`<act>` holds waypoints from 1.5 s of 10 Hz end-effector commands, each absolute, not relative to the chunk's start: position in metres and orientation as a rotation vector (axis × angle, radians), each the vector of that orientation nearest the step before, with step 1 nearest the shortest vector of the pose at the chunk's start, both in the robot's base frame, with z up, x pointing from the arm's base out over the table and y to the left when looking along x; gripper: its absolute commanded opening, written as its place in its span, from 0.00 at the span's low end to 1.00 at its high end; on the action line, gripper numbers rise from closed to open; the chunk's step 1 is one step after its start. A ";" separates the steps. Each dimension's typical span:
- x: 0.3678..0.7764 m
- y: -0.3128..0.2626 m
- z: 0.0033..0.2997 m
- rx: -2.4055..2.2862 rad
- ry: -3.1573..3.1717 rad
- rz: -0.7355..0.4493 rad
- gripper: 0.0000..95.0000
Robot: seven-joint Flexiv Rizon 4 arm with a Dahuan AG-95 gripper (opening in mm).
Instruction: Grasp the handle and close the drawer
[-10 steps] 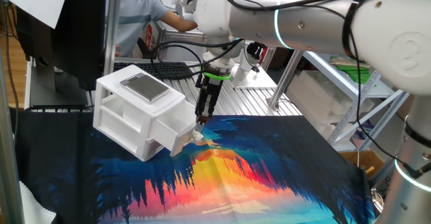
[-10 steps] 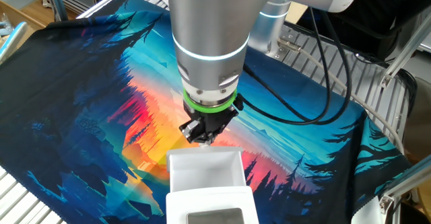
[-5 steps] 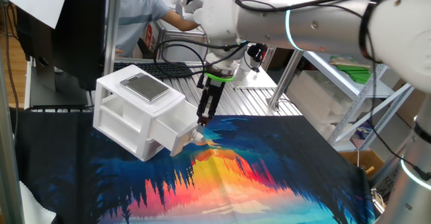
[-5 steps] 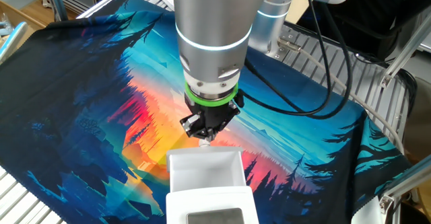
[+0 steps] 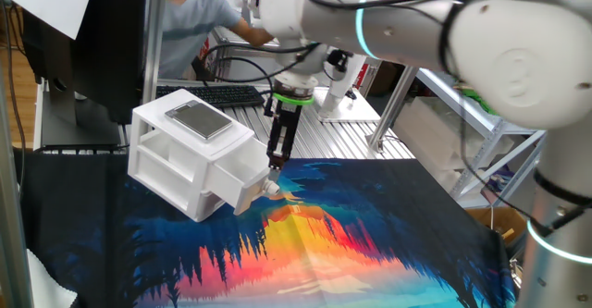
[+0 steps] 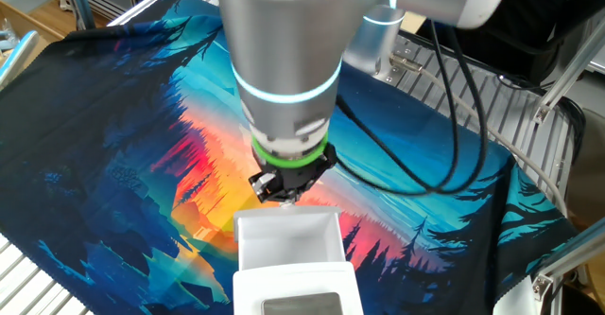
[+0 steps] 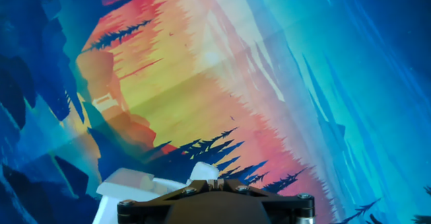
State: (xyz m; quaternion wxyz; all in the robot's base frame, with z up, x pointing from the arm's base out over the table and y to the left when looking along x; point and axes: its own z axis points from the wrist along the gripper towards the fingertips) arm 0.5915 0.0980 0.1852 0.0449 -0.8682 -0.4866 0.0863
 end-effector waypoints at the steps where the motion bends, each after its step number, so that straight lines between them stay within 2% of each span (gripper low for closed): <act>1: 0.591 0.097 0.186 -2.657 -1.499 0.253 0.00; 3: 0.591 0.098 0.186 -2.662 -1.508 0.199 0.00; 5: 0.590 0.101 0.188 -2.778 -1.406 0.000 0.00; 8: 0.590 0.101 0.189 -2.764 -1.289 -0.108 0.00; 15: 0.591 0.101 0.189 -2.799 -1.263 -0.104 0.00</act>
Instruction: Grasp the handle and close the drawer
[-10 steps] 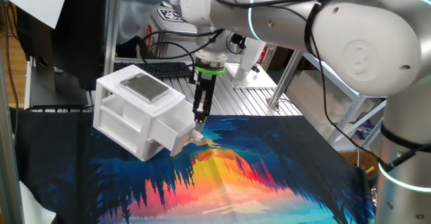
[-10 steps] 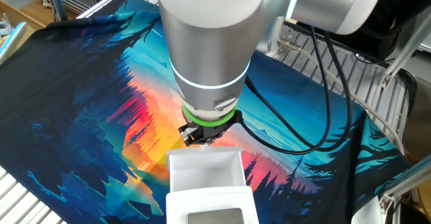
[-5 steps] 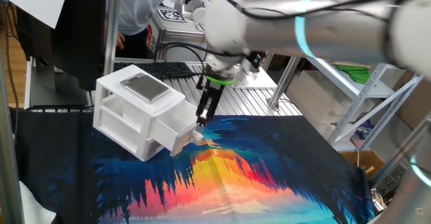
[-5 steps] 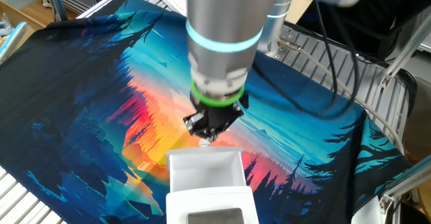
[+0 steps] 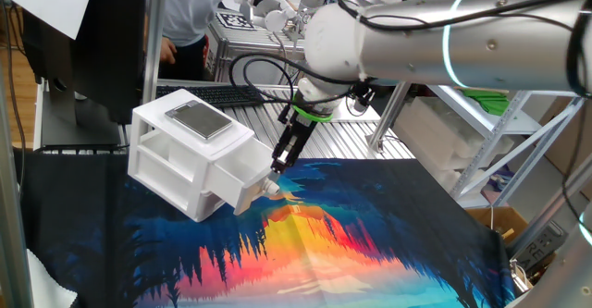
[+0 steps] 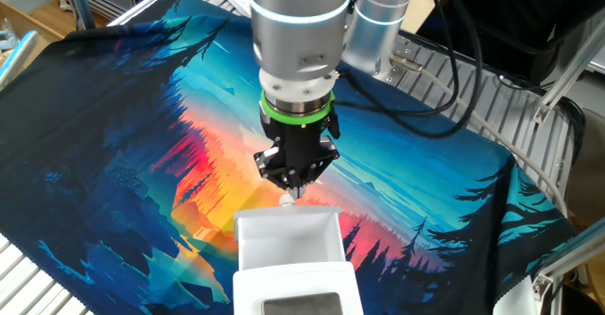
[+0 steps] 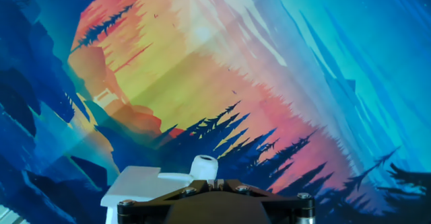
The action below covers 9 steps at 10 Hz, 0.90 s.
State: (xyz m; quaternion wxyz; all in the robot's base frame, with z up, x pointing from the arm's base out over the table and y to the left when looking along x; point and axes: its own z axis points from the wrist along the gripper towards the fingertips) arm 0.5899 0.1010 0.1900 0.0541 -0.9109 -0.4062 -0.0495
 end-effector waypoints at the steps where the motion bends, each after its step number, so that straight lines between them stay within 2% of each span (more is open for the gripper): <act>1: 0.591 0.101 0.189 -2.802 -1.281 -0.125 0.00; 9: 0.594 0.092 0.187 -2.866 -1.260 -0.148 0.00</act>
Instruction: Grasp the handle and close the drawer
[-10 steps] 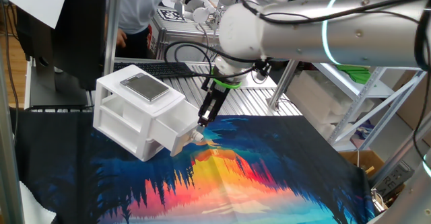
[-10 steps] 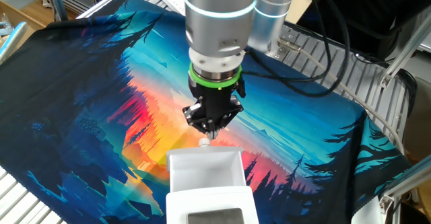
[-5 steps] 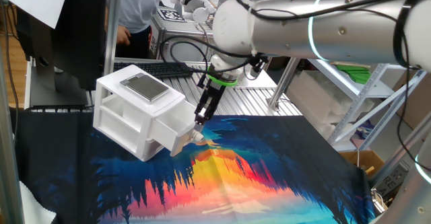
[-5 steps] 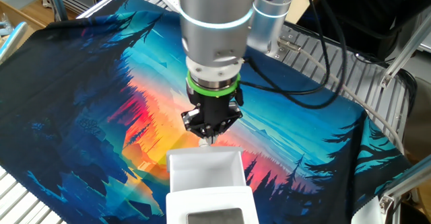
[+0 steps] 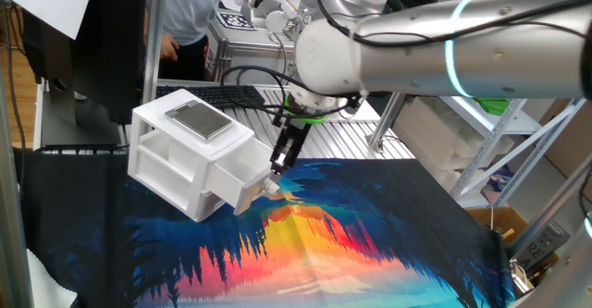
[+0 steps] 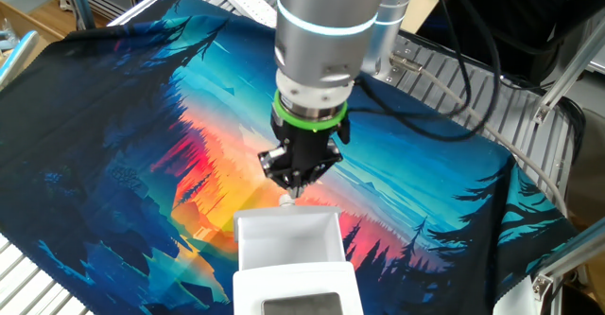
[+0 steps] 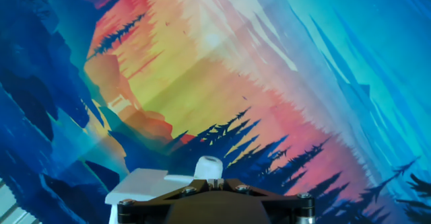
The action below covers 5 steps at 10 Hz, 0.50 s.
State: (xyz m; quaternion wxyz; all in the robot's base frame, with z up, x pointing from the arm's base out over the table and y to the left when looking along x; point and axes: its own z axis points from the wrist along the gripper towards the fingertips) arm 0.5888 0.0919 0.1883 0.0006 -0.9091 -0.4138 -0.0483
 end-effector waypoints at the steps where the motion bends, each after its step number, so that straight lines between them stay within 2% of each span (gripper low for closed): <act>1: 0.594 0.092 0.187 -2.873 -1.247 -0.154 0.20; 5: 0.594 0.091 0.186 -2.911 -1.158 -0.156 0.20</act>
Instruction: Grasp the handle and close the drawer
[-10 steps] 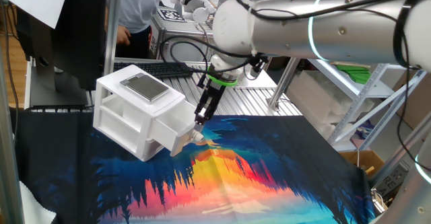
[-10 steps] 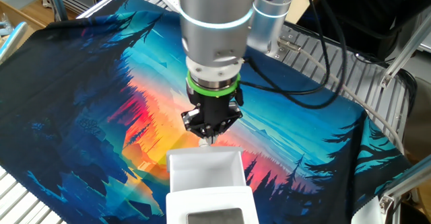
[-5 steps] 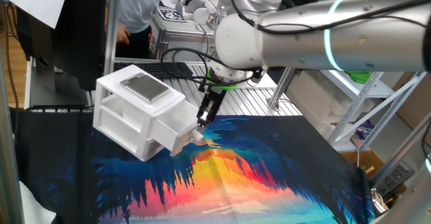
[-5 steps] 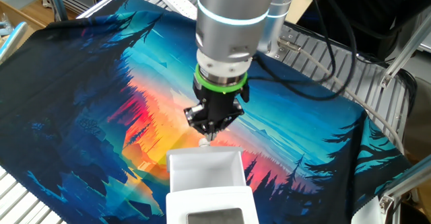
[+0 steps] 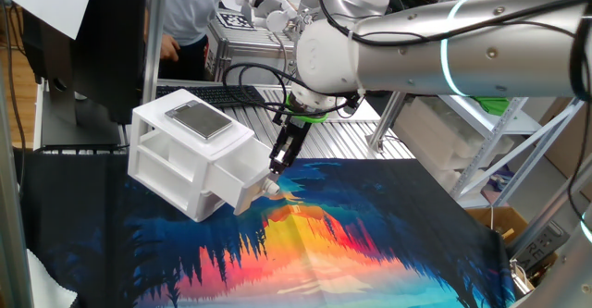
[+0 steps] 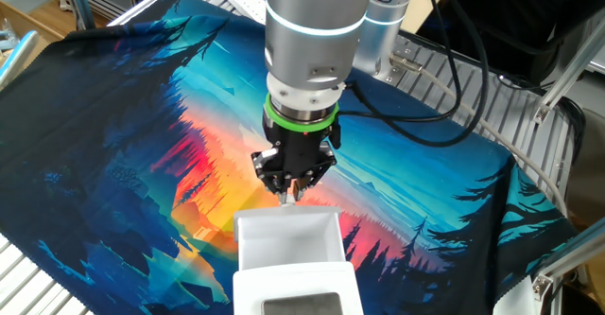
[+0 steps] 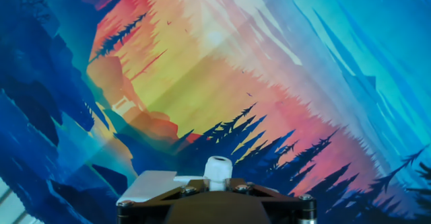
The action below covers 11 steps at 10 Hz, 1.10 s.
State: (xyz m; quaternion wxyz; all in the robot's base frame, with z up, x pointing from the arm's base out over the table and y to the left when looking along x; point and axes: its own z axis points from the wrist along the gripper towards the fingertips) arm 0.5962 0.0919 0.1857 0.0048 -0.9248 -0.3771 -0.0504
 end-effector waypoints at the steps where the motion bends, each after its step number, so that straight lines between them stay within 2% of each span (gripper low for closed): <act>1: 0.595 0.090 0.185 -2.914 -1.151 -0.160 0.20; 3: 0.596 0.089 0.182 -2.916 -1.151 -0.165 0.20; 4: 0.596 0.087 0.180 -2.917 -1.150 -0.176 0.40; 8: 0.598 0.085 0.174 -2.929 -1.132 -0.184 0.40; 9: 0.598 0.086 0.172 -2.930 -1.128 -0.189 0.60; 11: 0.596 0.090 0.164 -2.932 -1.126 -0.214 0.60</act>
